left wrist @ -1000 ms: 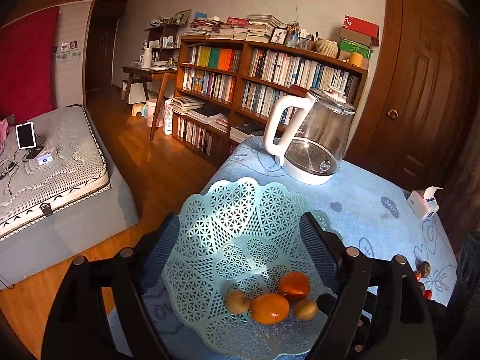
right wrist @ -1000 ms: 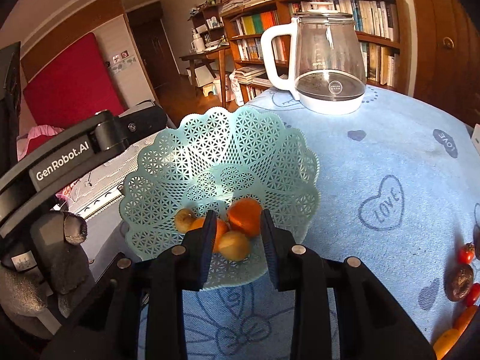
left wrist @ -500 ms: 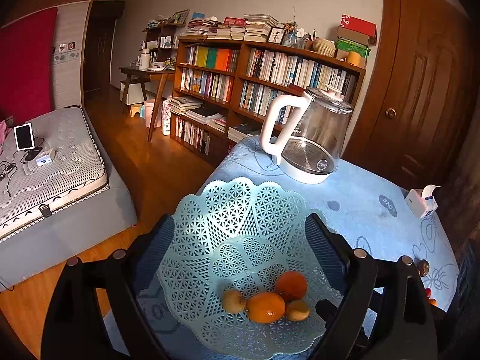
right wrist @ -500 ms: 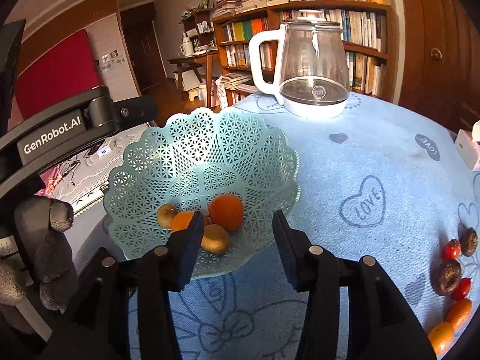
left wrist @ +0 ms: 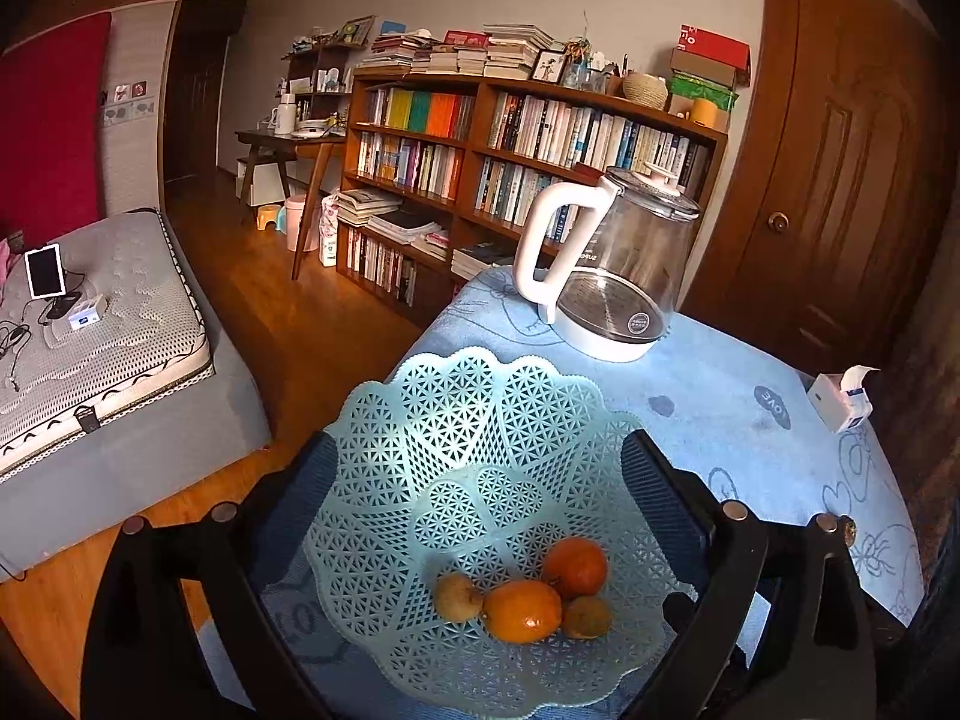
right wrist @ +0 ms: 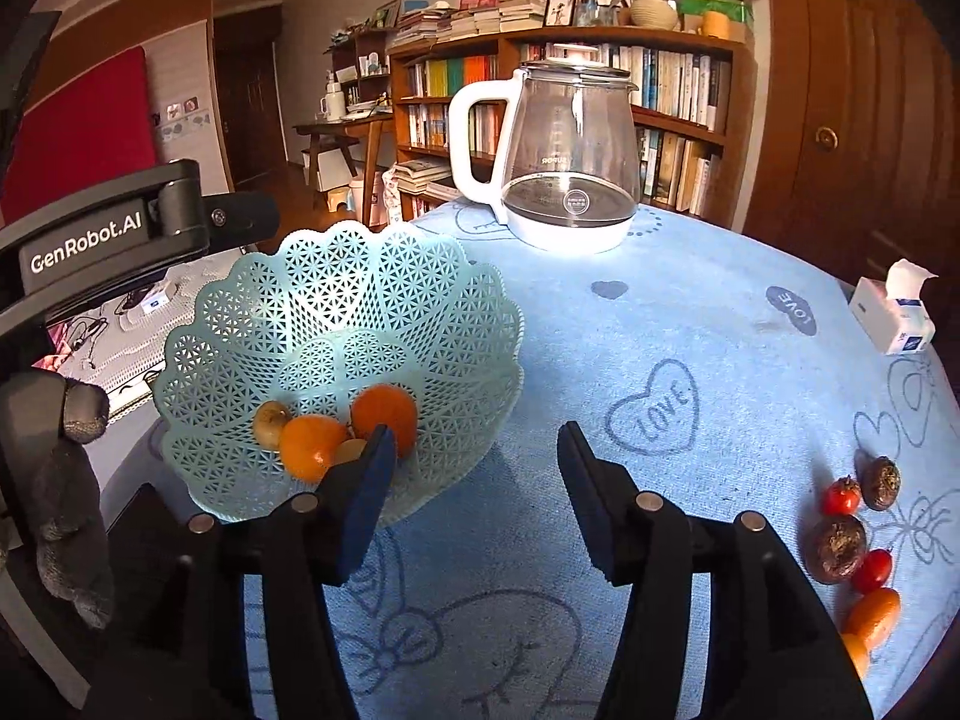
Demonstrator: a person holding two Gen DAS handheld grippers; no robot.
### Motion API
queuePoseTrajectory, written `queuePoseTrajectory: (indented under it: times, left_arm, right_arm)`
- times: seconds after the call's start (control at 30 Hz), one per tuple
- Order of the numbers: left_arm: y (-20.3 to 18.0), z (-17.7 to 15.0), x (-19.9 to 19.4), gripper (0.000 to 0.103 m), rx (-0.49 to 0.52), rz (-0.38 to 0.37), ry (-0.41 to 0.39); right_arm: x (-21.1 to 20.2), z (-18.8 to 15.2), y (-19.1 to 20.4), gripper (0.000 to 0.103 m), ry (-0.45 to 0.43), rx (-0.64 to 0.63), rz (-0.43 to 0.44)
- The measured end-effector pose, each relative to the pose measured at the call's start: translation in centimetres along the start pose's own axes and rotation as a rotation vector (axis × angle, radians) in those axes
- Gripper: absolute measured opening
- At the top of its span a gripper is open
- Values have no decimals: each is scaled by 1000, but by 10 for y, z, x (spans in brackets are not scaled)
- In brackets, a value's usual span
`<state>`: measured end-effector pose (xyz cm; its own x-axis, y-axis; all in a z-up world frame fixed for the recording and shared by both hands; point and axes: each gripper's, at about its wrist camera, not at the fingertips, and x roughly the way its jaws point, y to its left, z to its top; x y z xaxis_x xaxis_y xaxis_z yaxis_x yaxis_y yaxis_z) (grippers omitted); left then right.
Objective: Organize fruits
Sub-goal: 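Withdraw both tools from the basket toward the fruit on the table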
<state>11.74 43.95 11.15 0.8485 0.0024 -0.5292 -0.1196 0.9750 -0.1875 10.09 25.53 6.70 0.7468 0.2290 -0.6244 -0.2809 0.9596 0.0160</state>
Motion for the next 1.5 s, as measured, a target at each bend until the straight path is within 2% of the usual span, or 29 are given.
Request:
queuePoseTrajectory:
  times: [0.87, 1.5]
  left_arm:
    - [-36, -15, 5, 97, 94, -43, 25]
    - [-79, -36, -1, 97, 218, -106, 36]
  right_arm:
    - [-12, -20, -25, 59, -6, 18, -128]
    - [-26, -40, -51, 59, 9, 70, -181]
